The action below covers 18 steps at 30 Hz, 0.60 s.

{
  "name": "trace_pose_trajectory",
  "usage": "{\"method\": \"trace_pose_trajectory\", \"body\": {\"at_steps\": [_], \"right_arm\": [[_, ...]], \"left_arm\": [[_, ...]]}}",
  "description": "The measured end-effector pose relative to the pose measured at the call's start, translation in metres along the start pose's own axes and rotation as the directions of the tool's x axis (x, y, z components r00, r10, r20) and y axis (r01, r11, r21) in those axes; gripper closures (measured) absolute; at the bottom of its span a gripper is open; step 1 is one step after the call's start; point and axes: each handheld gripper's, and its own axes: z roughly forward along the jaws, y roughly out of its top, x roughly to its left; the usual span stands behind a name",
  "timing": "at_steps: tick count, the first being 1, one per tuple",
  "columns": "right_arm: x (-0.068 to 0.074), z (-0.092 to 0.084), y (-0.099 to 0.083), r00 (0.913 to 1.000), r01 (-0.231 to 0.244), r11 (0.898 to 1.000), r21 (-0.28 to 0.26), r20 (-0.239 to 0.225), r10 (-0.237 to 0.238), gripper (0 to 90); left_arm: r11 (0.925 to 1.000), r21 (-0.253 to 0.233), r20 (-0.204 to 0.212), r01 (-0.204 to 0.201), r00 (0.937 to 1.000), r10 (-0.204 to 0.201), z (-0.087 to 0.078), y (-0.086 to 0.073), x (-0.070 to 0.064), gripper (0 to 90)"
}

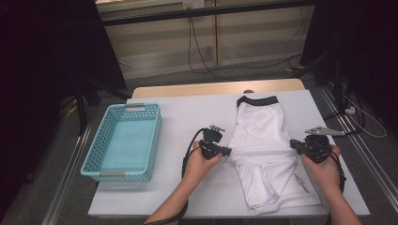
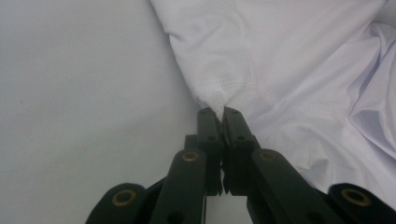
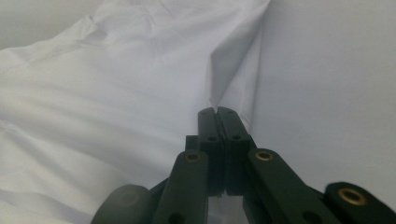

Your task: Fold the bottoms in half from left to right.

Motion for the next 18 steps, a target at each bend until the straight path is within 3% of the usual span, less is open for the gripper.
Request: {"method": "trace_pose_trajectory", "body": {"at_steps": [5,7,9,12,14,18], "right_arm": [[-0.003,0.004,-0.004,0.9995,-0.015,1.000,0.024,0.029,0.014,88.1],[-0.003,0.005,-0.005,0.9978,-0.002,0.999,0.041,0.067,-0.001,87.1],[-0.004,0.004,-0.004,0.9988,-0.020,0.999,0.025,0.044,0.019,85.5],[-0.001,0.002,0.001,0.9988,-0.006,1.000,-0.003,0.049,0.007,81.8],[0.004,0.002,0.003,0.9995,0.018,0.999,-0.030,0.025,-0.017,78.5],[0.018,0.003,0.005,0.9970,0.065,0.998,-0.006,-0.042,-0.065,73.2]], "left_arm": [[1.0000,0.006,0.000,0.001,1.0000,-0.001,0.000,-0.001,0.000,87.4],[0.9999,0.006,-0.004,0.008,1.0000,-0.008,0.000,-0.002,0.000,87.4],[0.9999,0.012,-0.002,0.006,1.0000,-0.006,0.001,-0.003,0.000,87.5],[0.9999,0.010,-0.006,-0.004,1.0000,0.004,0.002,-0.003,-0.001,87.4],[0.9999,0.013,-0.003,-0.011,0.9999,0.011,0.001,-0.003,-0.001,87.1],[0.9998,0.011,-0.008,-0.018,0.9998,0.018,0.000,-0.003,-0.001,85.9]]}}
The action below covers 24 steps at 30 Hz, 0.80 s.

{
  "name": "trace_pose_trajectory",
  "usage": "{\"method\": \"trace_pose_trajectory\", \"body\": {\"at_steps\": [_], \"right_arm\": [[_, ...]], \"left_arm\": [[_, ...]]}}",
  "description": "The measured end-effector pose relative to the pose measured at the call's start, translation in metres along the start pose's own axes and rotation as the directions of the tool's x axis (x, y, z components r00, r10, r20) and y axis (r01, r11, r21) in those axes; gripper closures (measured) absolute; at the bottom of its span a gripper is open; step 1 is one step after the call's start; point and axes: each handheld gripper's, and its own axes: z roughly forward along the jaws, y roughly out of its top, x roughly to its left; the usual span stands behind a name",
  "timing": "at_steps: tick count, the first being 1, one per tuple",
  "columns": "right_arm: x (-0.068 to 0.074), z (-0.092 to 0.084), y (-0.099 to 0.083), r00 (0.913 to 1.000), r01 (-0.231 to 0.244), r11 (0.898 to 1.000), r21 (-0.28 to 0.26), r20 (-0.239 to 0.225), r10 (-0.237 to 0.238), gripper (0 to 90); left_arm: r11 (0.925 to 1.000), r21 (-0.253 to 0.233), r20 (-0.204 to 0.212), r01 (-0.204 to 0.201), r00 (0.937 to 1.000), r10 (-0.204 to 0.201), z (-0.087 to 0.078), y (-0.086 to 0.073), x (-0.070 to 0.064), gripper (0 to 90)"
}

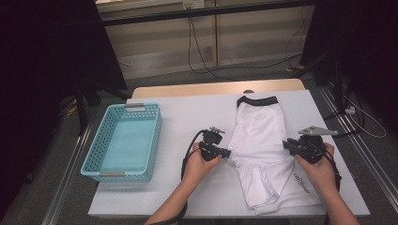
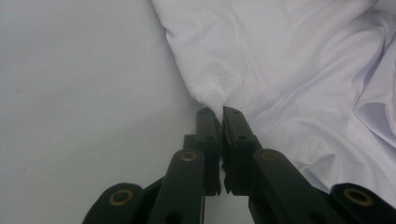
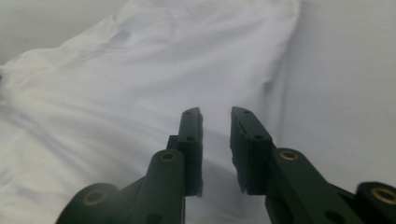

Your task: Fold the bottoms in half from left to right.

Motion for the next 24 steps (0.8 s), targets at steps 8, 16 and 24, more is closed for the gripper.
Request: {"method": "trace_pose_trajectory", "body": {"at_steps": [8,16,24], "right_arm": [[0.026,-0.008,-0.005,0.9924,0.043,0.999,0.012,-0.116,-0.041,64.9],[0.046,-0.008,-0.016,0.9784,0.094,0.995,0.042,-0.189,-0.084,61.8],[0.059,-0.006,-0.024,0.9694,0.137,0.988,0.065,-0.214,-0.120,60.8]], "left_arm": [[0.9997,-0.019,-0.007,-0.014,0.9999,0.014,-0.004,0.000,-0.001,74.7],[0.9972,-0.035,-0.055,-0.065,0.9965,0.064,-0.011,0.001,-0.002,47.5],[0.9951,-0.040,-0.086,-0.090,0.9925,0.087,-0.017,0.004,0.003,30.1]]}}
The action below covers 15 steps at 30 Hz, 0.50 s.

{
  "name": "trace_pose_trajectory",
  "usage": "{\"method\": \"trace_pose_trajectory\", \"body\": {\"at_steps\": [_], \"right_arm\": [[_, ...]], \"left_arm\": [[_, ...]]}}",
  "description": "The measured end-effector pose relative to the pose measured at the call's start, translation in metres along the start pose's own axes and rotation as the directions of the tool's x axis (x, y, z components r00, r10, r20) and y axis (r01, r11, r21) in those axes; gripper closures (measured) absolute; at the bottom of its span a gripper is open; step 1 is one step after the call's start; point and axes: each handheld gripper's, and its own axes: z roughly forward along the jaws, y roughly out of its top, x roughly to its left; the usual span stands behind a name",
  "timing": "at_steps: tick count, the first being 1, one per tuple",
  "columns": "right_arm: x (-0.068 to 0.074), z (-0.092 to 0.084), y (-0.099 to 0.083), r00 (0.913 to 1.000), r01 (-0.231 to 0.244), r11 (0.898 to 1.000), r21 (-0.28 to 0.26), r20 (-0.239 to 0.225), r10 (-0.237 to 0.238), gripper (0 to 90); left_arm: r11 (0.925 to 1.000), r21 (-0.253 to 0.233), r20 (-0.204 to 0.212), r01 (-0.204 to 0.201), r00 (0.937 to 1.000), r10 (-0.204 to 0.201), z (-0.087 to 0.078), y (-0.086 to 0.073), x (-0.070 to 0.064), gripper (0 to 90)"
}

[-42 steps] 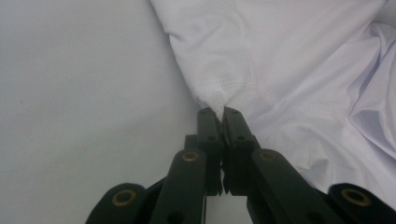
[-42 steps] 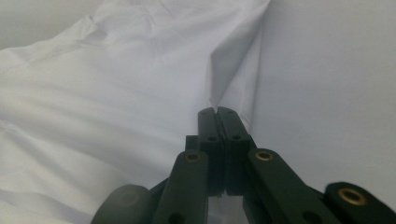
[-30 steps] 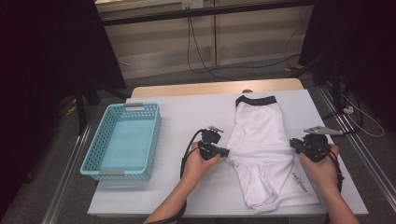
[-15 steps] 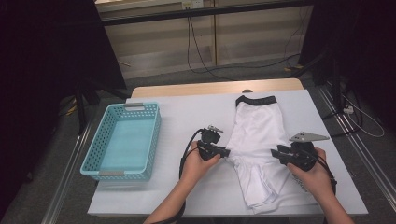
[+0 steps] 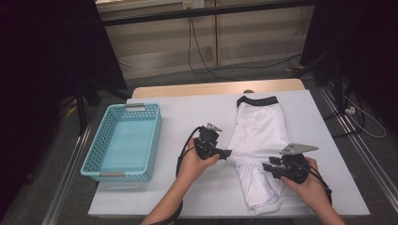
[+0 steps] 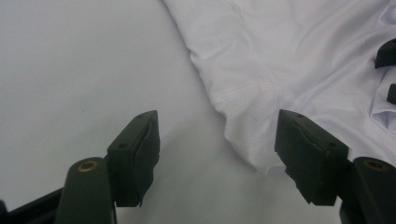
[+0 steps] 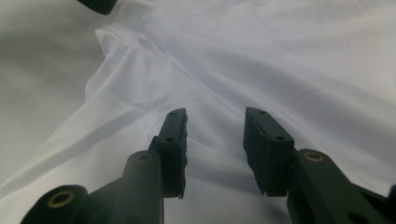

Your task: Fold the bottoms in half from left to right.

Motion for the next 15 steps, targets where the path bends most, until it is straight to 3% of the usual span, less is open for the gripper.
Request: {"method": "trace_pose_trajectory", "body": {"at_steps": [3,8,11,15], "right_arm": [[0.001,0.004,-0.004,0.9999,0.011,1.000,0.020,0.003,-0.011,62.1],[0.004,-0.001,-0.002,0.9992,0.040,0.999,-0.001,0.010,-0.040,64.5],[0.009,-0.008,0.003,0.9997,0.016,0.999,-0.043,-0.017,-0.017,64.7],[0.023,-0.003,0.006,0.9971,0.060,0.998,-0.033,-0.045,-0.062,64.5]], "left_arm": [[1.0000,0.001,-0.010,-0.002,0.9999,0.002,-0.001,0.001,0.002,26.5],[0.9999,-0.002,-0.022,-0.010,0.9997,0.010,-0.002,0.001,0.002,24.9],[1.0000,-0.004,-0.026,-0.009,0.9996,0.009,-0.003,0.001,0.003,23.9],[1.0000,-0.006,-0.031,-0.006,0.9995,0.006,-0.004,0.002,0.005,21.1]]}}
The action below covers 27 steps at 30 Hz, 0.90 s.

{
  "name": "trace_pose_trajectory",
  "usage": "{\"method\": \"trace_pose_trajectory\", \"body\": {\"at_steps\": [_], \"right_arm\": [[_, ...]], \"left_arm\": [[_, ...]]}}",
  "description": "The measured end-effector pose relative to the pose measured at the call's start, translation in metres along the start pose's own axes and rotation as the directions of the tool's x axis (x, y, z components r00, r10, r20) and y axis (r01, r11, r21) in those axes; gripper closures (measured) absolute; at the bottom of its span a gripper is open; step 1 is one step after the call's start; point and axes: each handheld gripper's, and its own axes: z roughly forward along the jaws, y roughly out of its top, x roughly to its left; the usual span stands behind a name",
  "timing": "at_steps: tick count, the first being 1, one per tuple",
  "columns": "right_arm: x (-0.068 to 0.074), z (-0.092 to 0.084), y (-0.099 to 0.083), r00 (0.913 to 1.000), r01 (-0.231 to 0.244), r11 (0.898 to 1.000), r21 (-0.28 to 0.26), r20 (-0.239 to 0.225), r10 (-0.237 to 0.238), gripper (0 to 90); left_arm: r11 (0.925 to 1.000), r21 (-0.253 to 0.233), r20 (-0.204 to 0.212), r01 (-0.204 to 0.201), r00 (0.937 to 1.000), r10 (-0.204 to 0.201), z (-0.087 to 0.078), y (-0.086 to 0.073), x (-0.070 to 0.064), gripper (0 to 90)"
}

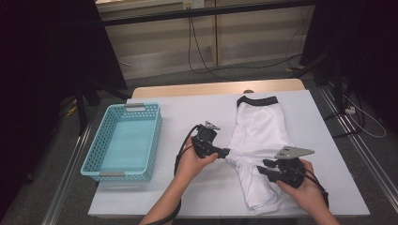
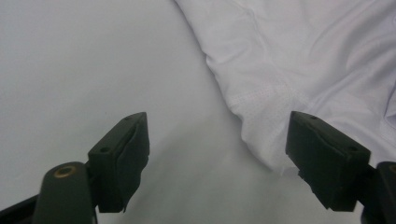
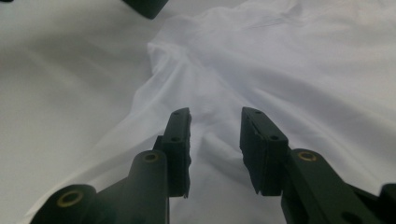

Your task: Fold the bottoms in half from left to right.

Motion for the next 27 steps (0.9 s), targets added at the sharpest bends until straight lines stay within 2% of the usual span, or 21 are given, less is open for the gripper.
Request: {"method": "trace_pose_trajectory", "body": {"at_steps": [2,4,7,8,10,15,25,27], "right_arm": [[0.005,0.008,-0.001,0.9995,0.032,0.999,0.038,0.004,-0.033,65.5],[0.005,0.014,-0.002,0.9994,0.034,0.998,0.057,0.008,-0.035,68.3],[-0.002,0.013,-0.002,0.9998,0.011,0.998,0.060,0.018,-0.012,85.0],[-0.004,0.012,-0.002,0.9999,0.000,0.998,0.063,0.012,-0.001,88.8],[-0.007,0.009,-0.004,0.9996,-0.029,0.997,0.071,-0.007,0.029,89.2],[-0.014,-0.003,-0.009,0.9987,-0.049,0.997,0.055,-0.009,0.050,89.5],[-0.028,-0.035,-0.025,0.9964,-0.081,0.996,0.023,0.025,0.081,89.7],[-0.032,-0.040,-0.030,0.9950,-0.098,0.995,0.013,0.020,0.098,89.7]], "left_arm": [[1.0000,-0.004,-0.009,0.003,1.0000,-0.003,0.000,-0.001,0.000,20.2],[1.0000,-0.006,-0.008,0.002,1.0000,-0.002,-0.001,-0.001,0.000,19.7],[1.0000,-0.004,0.001,0.006,1.0000,-0.006,-0.003,-0.002,0.002,19.6],[0.9999,-0.006,-0.011,0.011,0.9999,-0.011,-0.003,-0.002,0.002,19.6],[0.9999,-0.005,-0.010,0.015,0.9998,-0.015,-0.003,-0.003,0.002,19.4],[0.9999,-0.010,-0.010,0.010,0.9999,-0.010,-0.004,-0.002,0.002,19.0],[0.9999,-0.016,-0.007,0.007,1.0000,-0.007,-0.002,-0.001,0.005,16.1],[0.9998,-0.016,-0.004,0.007,1.0000,-0.007,-0.002,-0.001,0.005,15.7]]}}
